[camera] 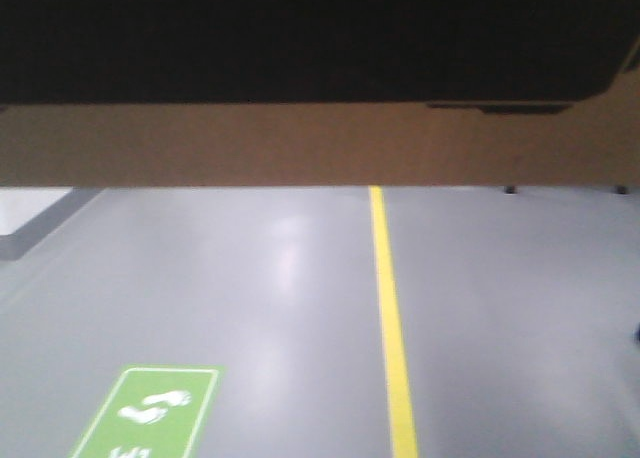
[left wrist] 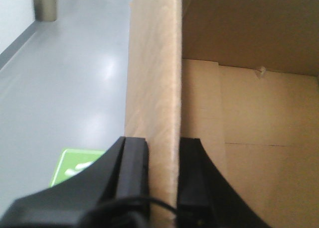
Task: Grab box from left shelf to table start
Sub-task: 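Keep driving along the yellow floor line holding the box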
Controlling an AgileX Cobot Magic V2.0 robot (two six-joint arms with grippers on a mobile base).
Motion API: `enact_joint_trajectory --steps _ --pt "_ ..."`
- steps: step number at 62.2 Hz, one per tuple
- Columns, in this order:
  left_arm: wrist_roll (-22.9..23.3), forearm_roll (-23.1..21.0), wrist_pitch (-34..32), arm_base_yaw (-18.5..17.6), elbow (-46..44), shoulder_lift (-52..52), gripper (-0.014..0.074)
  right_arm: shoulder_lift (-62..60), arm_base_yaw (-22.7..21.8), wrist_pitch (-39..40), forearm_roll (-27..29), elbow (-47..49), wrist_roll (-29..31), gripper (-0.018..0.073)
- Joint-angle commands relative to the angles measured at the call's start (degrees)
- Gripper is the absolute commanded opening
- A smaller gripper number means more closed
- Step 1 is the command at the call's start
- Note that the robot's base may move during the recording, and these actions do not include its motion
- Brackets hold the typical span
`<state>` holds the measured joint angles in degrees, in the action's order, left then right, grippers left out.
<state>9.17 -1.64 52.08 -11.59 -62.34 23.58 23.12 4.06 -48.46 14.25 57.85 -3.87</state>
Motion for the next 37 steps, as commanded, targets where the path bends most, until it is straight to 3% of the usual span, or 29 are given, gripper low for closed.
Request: enact_joint_trajectory --steps 1,25,37 --pt "0.78 7.04 -16.18 0.53 -2.31 0.00 -0.0102 0.62 -0.77 8.63 -9.11 1.91 0.12 0.0056" --pt "0.78 6.20 -16.01 0.53 -2.31 0.00 -0.0102 0.62 -0.77 8.63 -9.11 1.91 0.12 0.0056" --pt "0.78 4.35 -9.91 0.53 -2.31 0.00 -0.0102 0.62 -0.77 8.63 -9.11 1.91 0.12 0.0056"
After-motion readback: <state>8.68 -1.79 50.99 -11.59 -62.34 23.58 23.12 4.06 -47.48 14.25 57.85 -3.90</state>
